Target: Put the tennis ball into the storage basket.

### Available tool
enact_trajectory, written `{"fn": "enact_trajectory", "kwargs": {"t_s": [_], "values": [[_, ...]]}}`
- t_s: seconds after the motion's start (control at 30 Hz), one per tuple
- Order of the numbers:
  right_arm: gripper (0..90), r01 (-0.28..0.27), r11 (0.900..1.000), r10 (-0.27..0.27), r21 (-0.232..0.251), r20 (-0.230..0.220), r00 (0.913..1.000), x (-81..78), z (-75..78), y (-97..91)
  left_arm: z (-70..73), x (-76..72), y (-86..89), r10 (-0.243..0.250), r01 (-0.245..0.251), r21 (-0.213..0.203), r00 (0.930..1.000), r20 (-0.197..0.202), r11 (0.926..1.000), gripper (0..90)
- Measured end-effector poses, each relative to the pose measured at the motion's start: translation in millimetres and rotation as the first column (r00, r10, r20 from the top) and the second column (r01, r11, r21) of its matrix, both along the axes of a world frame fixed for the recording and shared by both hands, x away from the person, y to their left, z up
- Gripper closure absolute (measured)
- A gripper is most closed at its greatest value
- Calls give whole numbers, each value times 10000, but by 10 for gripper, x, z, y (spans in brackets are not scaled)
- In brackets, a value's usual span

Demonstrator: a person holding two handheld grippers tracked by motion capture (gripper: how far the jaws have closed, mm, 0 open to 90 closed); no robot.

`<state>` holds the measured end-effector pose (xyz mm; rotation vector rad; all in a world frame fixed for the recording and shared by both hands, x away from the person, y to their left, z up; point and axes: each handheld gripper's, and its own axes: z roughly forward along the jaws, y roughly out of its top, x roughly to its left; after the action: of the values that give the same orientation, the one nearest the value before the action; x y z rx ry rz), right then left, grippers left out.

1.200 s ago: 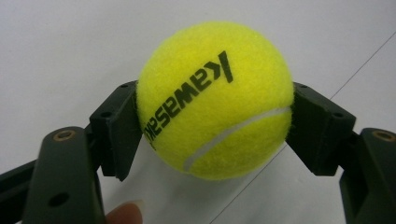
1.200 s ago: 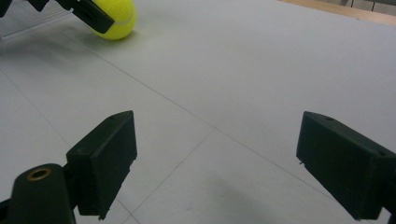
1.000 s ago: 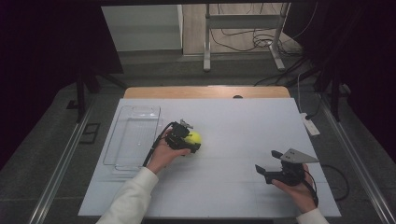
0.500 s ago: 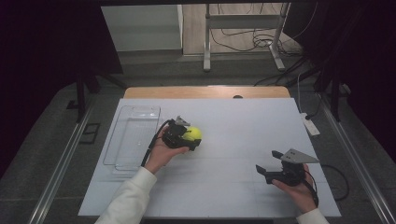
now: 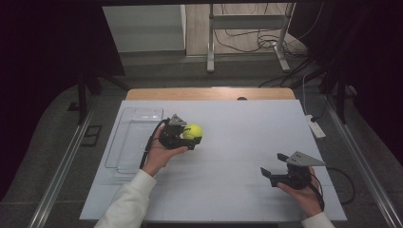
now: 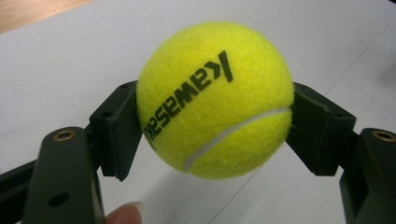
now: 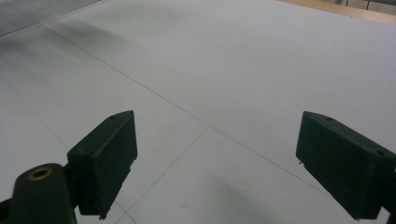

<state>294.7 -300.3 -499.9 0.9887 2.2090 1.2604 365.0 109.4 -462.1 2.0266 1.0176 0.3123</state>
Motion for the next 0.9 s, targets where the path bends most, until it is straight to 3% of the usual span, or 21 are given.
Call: {"fn": "enact_trajectory", "kwargs": {"t_s": [0.17, 0.4, 0.47, 0.7, 0.9], "values": [[127, 69, 10000, -69, 35, 21, 10000, -1, -5, -11, 60, -35, 50, 185, -178, -284, 9995, 267, 9994, 268], [126, 155, 9999, -155, 9, -78, 9998, -6, -19, -17, 170, -105, 142, 92, -39, -861, 9981, 609, 9963, 267], [127, 252, 9995, -250, 206, -103, 9996, -4, -11, -29, 192, -117, 175, 47, 23, -1075, 9979, 651, 9942, 268], [127, 354, 9993, -352, 83, -191, 9992, -7, -16, -17, 238, -150, 186, -71, 167, -1056, 9959, 902, 9943, 267], [127, 304, 9990, -299, 318, -139, 9995, -31, -5, -36, 276, -196, 174, 65, 39, -921, 9936, 1125, 9957, 267]]}}
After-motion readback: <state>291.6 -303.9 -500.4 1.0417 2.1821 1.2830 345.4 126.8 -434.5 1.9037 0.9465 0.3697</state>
